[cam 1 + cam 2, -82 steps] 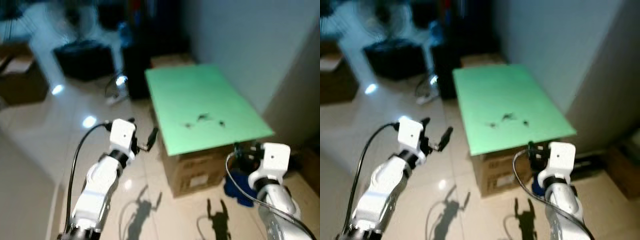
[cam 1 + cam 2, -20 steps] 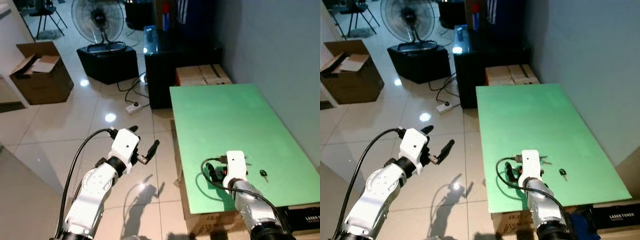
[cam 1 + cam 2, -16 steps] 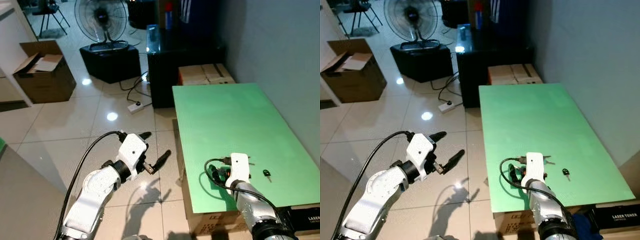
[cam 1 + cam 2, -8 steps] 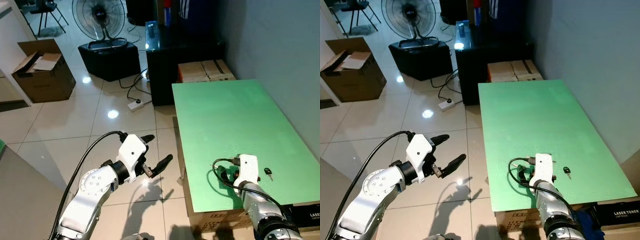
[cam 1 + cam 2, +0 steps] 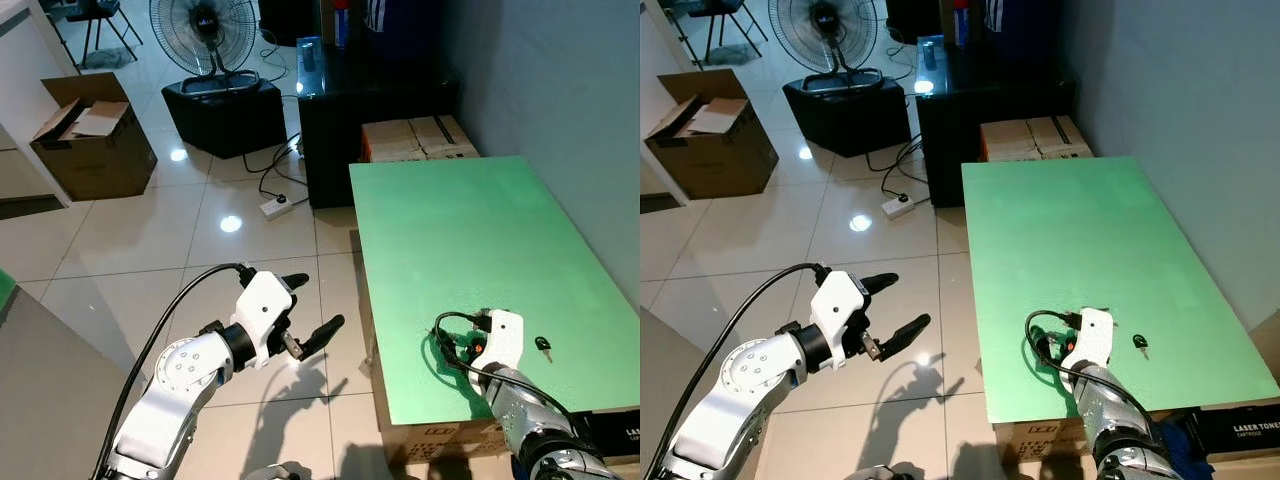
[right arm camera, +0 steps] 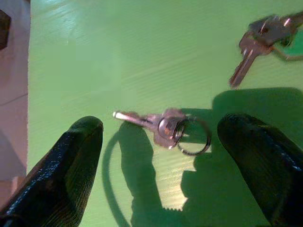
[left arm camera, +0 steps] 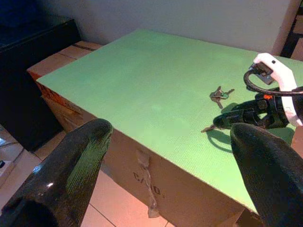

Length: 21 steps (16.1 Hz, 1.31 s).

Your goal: Hang keys on a hook

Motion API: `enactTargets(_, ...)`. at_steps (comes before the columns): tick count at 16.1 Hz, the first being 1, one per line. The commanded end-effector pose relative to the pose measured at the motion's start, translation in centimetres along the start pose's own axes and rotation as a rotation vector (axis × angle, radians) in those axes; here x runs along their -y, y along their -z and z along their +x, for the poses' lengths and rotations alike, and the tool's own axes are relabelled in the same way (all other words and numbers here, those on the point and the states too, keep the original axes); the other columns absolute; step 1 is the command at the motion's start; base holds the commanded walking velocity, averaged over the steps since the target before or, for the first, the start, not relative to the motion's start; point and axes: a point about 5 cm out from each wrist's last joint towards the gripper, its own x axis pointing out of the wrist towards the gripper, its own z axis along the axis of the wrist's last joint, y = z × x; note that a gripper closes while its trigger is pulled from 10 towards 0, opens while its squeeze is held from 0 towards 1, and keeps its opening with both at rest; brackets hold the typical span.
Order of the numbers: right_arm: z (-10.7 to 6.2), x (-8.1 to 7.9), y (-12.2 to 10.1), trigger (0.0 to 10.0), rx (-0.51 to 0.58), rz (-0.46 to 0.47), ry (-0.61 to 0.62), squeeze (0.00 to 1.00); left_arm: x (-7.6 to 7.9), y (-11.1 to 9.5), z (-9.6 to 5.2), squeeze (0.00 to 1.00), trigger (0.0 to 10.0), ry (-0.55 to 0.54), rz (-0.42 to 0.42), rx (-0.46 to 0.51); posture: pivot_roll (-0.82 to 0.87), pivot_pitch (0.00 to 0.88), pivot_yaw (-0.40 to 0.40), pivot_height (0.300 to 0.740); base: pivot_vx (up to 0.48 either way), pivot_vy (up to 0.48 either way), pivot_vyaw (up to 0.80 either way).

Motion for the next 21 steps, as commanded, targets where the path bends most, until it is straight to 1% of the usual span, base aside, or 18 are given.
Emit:
enactTargets(1,-0.02,0.03,0.28,10.0,-0.013,0.021,-0.001,0.00,-0.13,-0.37,-0.12,0.00,10.0,0.012,0.020,0.001,0.02,0.041,0.099,0.740,0.000,0.000,0.00)
enactTargets(6,-0.23,0.62,0.62,10.0,-0.020,0.027,0.029,0.00,-0.24,-0.38,-0.02,0.00,10.0,0.016,0.016,0.000,0.02,0.036,0.112,0.740,0.000,0.000,0.00)
enactTargets(10,-0.18,0.31,0.90,10.0,-0.032,0.045,0.000,0.00,-0.29,-0.31,-0.05,0.00,10.0,0.029,0.024,-0.006,0.01,0.023,0.124,0.740,0.000,0.000,0.00)
enactTargets(11,-0.13,0.21,0.83,7.7,-0.027,0.052,-0.007,0.00,-0.31,-0.28,-0.10,0.00,10.0,0.031,0.024,-0.007,0.01,0.020,0.129,0.740,0.000,0.000,0.00)
enactTargets(12,-0.11,0.17,0.78,5.8,-0.024,0.056,-0.009,0.00,-0.31,-0.25,-0.12,0.00,10.0,0.033,0.025,-0.009,0.01,0.017,0.131,0.740,0.000,0.000,0.00)
enactTargets(13,-0.06,0.09,0.65,3.0,-0.017,0.070,-0.012,0.00,-0.35,-0.23,-0.11,0.00,10.0,0.036,0.026,-0.010,0.01,0.013,0.135,0.740,0.000,0.000,0.00)
enactTargets(14,-0.01,0.01,0.60,1.0,-0.016,0.076,-0.013,0.00,-0.43,-0.25,-0.07,0.00,10.0,0.039,0.028,-0.010,0.01,0.008,0.140,0.740,0.000,0.000,0.00)
enactTargets(15,0.00,-0.01,0.60,1.0,-0.017,0.076,-0.014,0.00,-0.46,-0.26,-0.06,0.00,10.0,0.039,0.029,-0.010,0.01,0.008,0.140,0.740,0.000,0.000,0.00)
enactTargets(16,0.03,-0.07,0.59,0.0,-0.014,0.082,-0.015,0.00,-0.51,-0.25,-0.04,0.00,10.0,0.039,0.031,-0.011,0.01,0.007,0.142,0.740,0.000,0.000,0.00)
enactTargets(21,0.25,-0.36,-0.01,0.0,0.007,0.094,-0.029,0.00,-0.76,-0.40,0.15,0.00,10.0,0.040,0.031,-0.013,0.01,0.007,0.149,0.740,0.000,0.000,0.00)
